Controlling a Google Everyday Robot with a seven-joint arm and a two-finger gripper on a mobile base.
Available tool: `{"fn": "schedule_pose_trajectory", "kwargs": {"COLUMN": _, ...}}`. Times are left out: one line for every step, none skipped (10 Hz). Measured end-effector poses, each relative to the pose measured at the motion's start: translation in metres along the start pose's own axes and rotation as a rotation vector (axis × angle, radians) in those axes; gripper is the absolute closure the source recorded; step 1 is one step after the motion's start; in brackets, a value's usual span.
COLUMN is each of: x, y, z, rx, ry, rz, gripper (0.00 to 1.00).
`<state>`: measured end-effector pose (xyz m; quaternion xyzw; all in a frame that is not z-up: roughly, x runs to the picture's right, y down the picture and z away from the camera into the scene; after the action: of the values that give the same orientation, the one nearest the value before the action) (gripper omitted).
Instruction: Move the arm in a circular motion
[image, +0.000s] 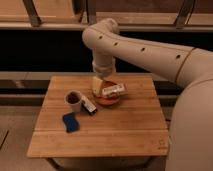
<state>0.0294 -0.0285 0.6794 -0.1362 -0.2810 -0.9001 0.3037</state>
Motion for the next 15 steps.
{"fn": "schedule_pose_trajectory", "kwargs": {"x": -0.005, "y": 0.017, "z": -0.003, "rx": -0.023, "ry": -0.005, "rz": 0.047, "gripper": 0.20}}
{"fn": "schedule_pose_trajectory", "kwargs": {"x": -0.005, "y": 0.034, "z": -0.005, "rx": -0.039, "ry": -0.008, "rz": 0.085, "gripper": 0.20}}
{"fn": "schedule_pose_trajectory", "kwargs": {"x": 0.003, "y": 0.052, "z": -0.007, "rx": -0.041, "ry": -0.002, "rz": 0.120, "gripper": 0.20}}
{"fn": "schedule_pose_trajectory", "kwargs": {"x": 0.015, "y": 0.064, "z": -0.008, "rx": -0.033, "ry": 0.008, "rz": 0.130, "gripper": 0.20}}
{"fn": "schedule_pose_trajectory", "kwargs": {"x": 0.034, "y": 0.075, "z": -0.010, "rx": -0.022, "ry": 0.024, "rz": 0.127, "gripper": 0.20}}
{"fn": "schedule_pose_trajectory", "kwargs": {"x": 0.057, "y": 0.083, "z": -0.015, "rx": -0.016, "ry": 0.032, "rz": 0.109, "gripper": 0.20}}
{"fn": "schedule_pose_trajectory", "kwargs": {"x": 0.074, "y": 0.084, "z": -0.018, "rx": -0.007, "ry": 0.036, "rz": 0.086, "gripper": 0.20}}
{"fn": "schedule_pose_trajectory", "kwargs": {"x": 0.094, "y": 0.082, "z": -0.022, "rx": -0.006, "ry": 0.039, "rz": 0.053, "gripper": 0.20}}
{"fn": "schedule_pose_trajectory", "kwargs": {"x": 0.119, "y": 0.071, "z": -0.026, "rx": 0.000, "ry": 0.039, "rz": -0.005, "gripper": 0.20}}
{"fn": "schedule_pose_trajectory", "kwargs": {"x": 0.133, "y": 0.061, "z": -0.027, "rx": 0.005, "ry": 0.037, "rz": -0.049, "gripper": 0.20}}
{"fn": "schedule_pose_trajectory", "kwargs": {"x": 0.147, "y": 0.045, "z": -0.028, "rx": 0.010, "ry": 0.030, "rz": -0.109, "gripper": 0.20}}
{"fn": "schedule_pose_trajectory", "kwargs": {"x": 0.158, "y": 0.026, "z": -0.028, "rx": 0.017, "ry": 0.020, "rz": -0.171, "gripper": 0.20}}
{"fn": "schedule_pose_trajectory", "kwargs": {"x": 0.166, "y": 0.003, "z": -0.027, "rx": 0.029, "ry": 0.010, "rz": -0.240, "gripper": 0.20}}
{"fn": "schedule_pose_trajectory", "kwargs": {"x": 0.168, "y": -0.023, "z": -0.025, "rx": 0.046, "ry": 0.001, "rz": -0.305, "gripper": 0.20}}
{"fn": "schedule_pose_trajectory", "kwargs": {"x": 0.167, "y": -0.053, "z": -0.023, "rx": 0.073, "ry": 0.000, "rz": -0.366, "gripper": 0.20}}
